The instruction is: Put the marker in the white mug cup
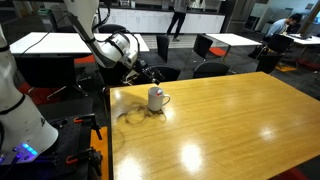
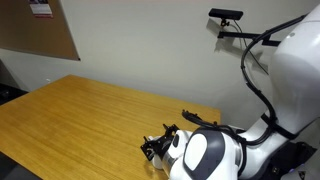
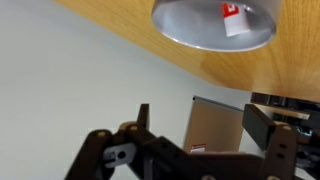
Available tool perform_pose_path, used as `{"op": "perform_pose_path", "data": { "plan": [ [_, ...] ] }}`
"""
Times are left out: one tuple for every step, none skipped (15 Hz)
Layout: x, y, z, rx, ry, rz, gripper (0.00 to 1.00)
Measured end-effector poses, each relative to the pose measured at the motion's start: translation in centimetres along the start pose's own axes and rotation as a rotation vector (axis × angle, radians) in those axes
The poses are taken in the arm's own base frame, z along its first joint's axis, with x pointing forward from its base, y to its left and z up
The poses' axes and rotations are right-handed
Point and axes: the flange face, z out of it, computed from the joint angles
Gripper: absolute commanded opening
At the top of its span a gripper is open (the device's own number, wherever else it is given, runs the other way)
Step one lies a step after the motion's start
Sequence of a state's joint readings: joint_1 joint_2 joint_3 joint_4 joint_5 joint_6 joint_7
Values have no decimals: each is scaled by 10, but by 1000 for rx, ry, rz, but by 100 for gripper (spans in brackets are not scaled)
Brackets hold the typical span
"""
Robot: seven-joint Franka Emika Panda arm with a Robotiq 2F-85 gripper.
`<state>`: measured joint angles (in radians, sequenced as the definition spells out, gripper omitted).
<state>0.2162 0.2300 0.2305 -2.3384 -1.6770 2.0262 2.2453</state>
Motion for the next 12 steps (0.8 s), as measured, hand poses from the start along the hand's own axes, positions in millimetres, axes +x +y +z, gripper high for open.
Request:
{"op": "perform_pose_path", "data": {
  "plan": [
    [6, 1, -2, 2, 8, 9, 100],
    [12, 3, -4, 3, 15, 19, 100],
    [18, 5, -6, 5, 23, 29, 100],
    [25, 7, -9, 7, 31, 39, 100],
    [31, 10, -11, 9, 38, 49, 100],
    [37, 13, -13, 15, 42, 60, 100],
    [44, 16, -16, 27, 40, 72, 100],
    [50, 20, -18, 40, 36, 84, 100],
    [56, 25, -20, 54, 31, 97, 100],
    [62, 31, -21, 69, 24, 110, 100],
    [68, 37, -22, 83, 17, 124, 100],
    [74, 43, -21, 92, 12, 138, 100]
  ]
}}
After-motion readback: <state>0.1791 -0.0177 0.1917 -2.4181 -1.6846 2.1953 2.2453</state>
